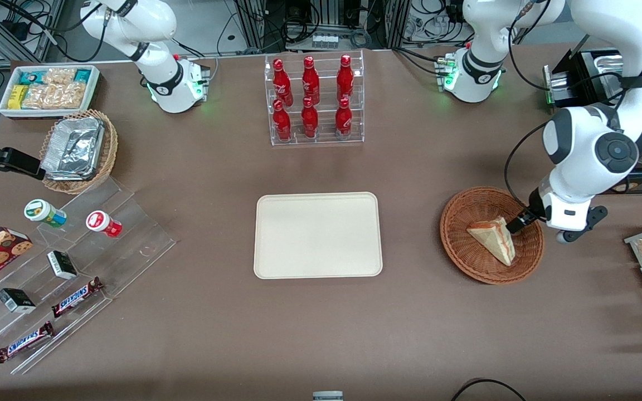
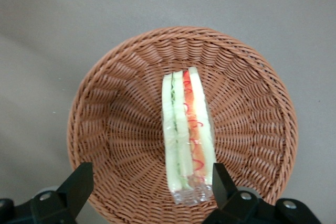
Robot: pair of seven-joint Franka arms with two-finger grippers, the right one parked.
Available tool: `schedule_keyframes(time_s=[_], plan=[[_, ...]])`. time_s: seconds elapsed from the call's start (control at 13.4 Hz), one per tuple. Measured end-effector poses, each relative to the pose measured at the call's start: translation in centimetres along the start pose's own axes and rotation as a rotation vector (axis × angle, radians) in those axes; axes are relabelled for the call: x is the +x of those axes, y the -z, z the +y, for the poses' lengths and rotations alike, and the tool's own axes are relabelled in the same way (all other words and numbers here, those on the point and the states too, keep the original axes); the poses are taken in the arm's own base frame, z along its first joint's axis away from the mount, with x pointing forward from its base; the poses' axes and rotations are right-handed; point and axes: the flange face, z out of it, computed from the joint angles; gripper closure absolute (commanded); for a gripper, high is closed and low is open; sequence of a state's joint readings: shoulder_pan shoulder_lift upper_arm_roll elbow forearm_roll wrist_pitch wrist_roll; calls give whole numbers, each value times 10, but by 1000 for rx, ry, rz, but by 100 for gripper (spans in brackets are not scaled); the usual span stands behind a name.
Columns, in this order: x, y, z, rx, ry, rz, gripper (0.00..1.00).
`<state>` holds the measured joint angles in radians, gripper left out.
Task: Place sandwich from basket to tray
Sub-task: 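Close the left gripper on the sandwich's wrapped end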
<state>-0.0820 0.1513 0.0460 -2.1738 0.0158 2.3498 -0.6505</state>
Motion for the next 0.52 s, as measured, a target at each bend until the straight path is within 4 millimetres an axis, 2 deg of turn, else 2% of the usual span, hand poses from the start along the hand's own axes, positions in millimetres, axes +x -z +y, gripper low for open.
schedule_keyframes(time_s=[0.3, 0.52], plan=[[-11, -24, 18, -12, 20, 14, 0], [-14, -44, 18, -8, 22, 11, 0]])
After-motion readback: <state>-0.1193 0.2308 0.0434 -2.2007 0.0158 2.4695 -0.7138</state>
